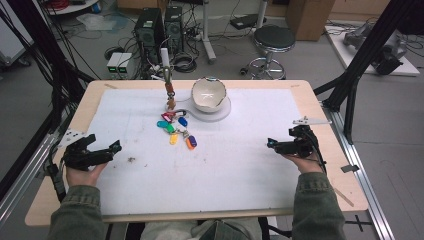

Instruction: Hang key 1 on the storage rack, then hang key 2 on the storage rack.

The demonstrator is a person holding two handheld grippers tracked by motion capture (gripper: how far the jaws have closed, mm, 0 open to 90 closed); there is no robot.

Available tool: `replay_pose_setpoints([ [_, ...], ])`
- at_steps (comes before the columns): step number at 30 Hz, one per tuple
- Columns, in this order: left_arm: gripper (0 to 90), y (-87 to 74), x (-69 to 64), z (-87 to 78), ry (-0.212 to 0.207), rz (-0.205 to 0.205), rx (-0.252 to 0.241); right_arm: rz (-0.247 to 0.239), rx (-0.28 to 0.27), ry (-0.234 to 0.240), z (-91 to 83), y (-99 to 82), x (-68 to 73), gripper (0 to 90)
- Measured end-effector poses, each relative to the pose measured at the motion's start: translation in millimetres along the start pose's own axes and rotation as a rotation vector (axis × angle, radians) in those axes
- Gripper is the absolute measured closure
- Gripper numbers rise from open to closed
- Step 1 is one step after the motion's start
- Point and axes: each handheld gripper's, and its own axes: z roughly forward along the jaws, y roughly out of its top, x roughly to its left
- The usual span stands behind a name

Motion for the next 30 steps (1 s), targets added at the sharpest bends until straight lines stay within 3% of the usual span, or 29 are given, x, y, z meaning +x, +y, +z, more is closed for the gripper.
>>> replay_pose_setpoints([
  [9,1.7,3.7,-5.7,6.3,-0.016,0.047,0.034,-0.007,-0.039,-0.055,-5.4,-20.9,2.4,0.6],
  [13,1.7,7.3,-10.3,8.8,-0.019,0.079,0.05,-0.002,-0.046,-0.054,-7.7,-25.2,2.0,0.6],
  [19,1.7,10.9,-14.6,11.9,-0.032,0.086,0.054,0.002,-0.065,-0.054,-10.9,-26.6,1.8,0.5],
  [23,1.7,16.0,-19.6,17.6,-0.033,0.13,0.081,0.005,-0.066,-0.051,-11.7,-28.1,2.7,0.6],
  [30,1.7,24.4,-24.2,31.1,-0.046,0.138,0.125,0.011,-0.086,-0.07,-16.9,-32.3,3.0,0.6],
])
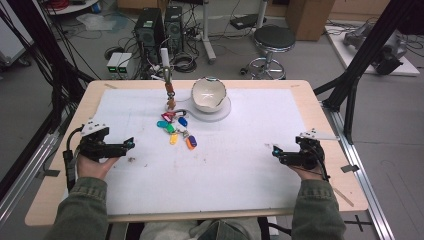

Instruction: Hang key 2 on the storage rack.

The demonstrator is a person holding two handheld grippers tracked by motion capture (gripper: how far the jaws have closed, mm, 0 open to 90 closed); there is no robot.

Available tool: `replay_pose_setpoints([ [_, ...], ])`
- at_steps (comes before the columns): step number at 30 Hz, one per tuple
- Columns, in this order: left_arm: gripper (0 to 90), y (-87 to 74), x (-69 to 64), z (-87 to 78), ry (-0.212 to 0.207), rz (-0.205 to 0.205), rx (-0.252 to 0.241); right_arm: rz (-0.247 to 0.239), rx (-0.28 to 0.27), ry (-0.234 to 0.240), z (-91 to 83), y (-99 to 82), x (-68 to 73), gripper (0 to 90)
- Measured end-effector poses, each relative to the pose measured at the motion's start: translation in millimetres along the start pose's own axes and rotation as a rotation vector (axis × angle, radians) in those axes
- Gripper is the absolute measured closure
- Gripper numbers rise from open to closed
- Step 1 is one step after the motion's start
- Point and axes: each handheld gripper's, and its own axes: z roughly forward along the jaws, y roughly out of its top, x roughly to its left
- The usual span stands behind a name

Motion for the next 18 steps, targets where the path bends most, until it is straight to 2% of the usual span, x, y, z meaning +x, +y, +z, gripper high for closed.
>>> replay_pose_setpoints([
  [5,1.7,12.2,-8.4,9.9,-0.016,0.035,0.024,0.004,-0.029,-0.014,-6.4,-1.6,1.0,0.6],
  [13,1.7,30.9,-20.4,32.4,-0.048,0.068,0.066,0.025,-0.122,-0.049,-15.6,-5.5,-2.4,0.6],
  [18,1.7,41.2,-30.3,48.6,-0.074,0.126,0.118,0.028,-0.152,-0.059,-18.8,-6.2,-3.3,0.6],
])
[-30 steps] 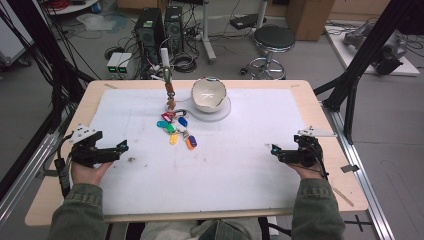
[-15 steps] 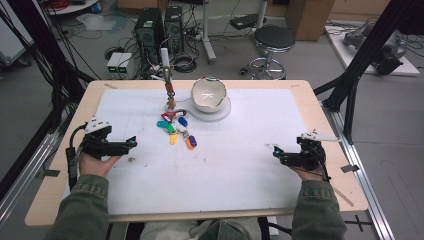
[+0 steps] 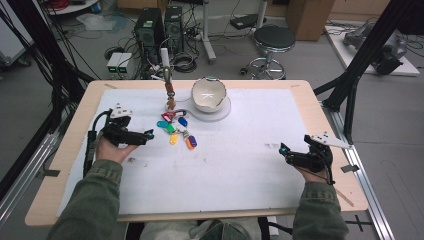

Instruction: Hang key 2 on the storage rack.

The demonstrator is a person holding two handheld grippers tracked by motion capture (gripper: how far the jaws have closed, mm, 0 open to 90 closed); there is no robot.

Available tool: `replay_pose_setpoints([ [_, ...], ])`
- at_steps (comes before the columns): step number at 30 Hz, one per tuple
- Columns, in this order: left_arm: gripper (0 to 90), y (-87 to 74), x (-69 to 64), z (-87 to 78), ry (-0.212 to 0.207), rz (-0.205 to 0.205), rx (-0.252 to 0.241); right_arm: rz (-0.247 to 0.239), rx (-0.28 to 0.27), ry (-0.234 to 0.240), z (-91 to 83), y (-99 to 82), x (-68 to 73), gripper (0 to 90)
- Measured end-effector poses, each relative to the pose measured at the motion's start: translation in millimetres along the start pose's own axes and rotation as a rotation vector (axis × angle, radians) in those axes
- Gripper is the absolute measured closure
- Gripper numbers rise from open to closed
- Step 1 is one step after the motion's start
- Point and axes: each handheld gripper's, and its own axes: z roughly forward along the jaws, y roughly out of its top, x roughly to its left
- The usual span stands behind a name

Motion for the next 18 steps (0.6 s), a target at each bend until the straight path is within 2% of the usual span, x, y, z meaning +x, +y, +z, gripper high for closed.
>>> replay_pose_setpoints([
  [5,1.7,10.9,-12.6,16.8,-0.041,0.047,0.053,-0.028,-0.024,-0.016,-1.3,0.2,0.1,0.6],
  [10,1.7,23.1,-19.9,31.6,-0.08,0.08,0.084,-0.022,-0.056,-0.026,-5.5,0.6,-0.4,0.6],
  [13,1.7,30.2,-21.6,39.1,-0.076,0.103,0.073,-0.033,-0.053,-0.056,-5.0,-0.2,-0.8,0.6],
  [14,1.7,32.2,-21.6,42.2,-0.084,0.094,0.078,-0.033,-0.052,-0.057,-4.6,-0.6,-1.1,0.6],
  [18,1.7,41.3,-24.8,53.0,-0.093,0.115,0.111,-0.029,-0.06,-0.054,-5.6,-0.7,-1.5,0.6],
])
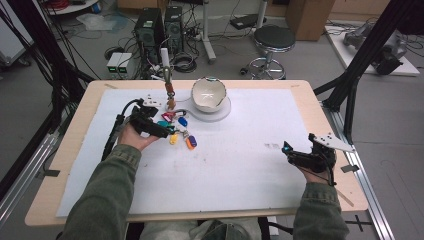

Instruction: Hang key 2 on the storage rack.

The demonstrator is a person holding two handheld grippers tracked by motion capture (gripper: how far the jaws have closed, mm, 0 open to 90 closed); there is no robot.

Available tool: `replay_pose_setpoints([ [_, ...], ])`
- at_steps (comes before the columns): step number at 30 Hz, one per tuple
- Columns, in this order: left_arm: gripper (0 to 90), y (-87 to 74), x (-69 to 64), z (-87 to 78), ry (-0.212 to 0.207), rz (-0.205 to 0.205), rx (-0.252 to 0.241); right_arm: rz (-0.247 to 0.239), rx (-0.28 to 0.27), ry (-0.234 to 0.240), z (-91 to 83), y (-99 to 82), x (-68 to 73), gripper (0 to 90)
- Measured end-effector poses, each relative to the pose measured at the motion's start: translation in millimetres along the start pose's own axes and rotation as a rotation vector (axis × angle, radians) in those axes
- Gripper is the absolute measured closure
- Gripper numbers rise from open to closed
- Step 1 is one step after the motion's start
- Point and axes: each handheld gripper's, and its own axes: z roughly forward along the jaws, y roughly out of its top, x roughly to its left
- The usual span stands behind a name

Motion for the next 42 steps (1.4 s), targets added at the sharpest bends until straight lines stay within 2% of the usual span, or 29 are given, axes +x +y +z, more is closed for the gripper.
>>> replay_pose_setpoints([
  [7,1.7,13.8,-7.7,15.2,-0.047,0.035,0.081,0.011,0.014,0.002,1.0,-2.0,-0.5,0.6],
  [15,1.7,13.0,-6.5,31.8,-0.072,0.036,0.132,0.027,0.003,0.0,-2.5,-2.3,-3.2,0.6],
  [20,1.7,10.7,-8.2,42.0,-0.087,0.055,0.179,0.029,-0.002,-0.002,-3.4,-2.3,-3.9,0.6],
  [23,1.7,8.7,-9.1,47.1,-0.105,0.043,0.205,0.036,-0.003,-0.002,-3.9,-2.4,-4.2,0.6],
  [26,2.7,6.9,-11.5,50.6,-0.116,0.063,0.237,0.038,-0.002,0.0,-4.3,-2.5,-4.0,0.6],
  [29,4.4,5.9,-12.1,53.2,-0.109,0.073,0.246,0.033,0.0,0.007,-3.4,-2.8,-3.1,0.6],
  [33,4.5,5.8,-8.5,55.2,-0.101,0.06,0.248,0.022,0.004,0.015,-2.7,-3.0,-2.3,0.6],
  [39,8.7,8.6,-2.1,55.5,-0.084,0.059,0.245,0.028,0.007,0.019,-1.7,-3.6,-2.3,0.6],
  [42,11.1,8.7,-0.4,57.0,-0.077,0.063,0.259,0.023,0.008,0.021,-1.2,-3.6,-2.2,0.7],
])
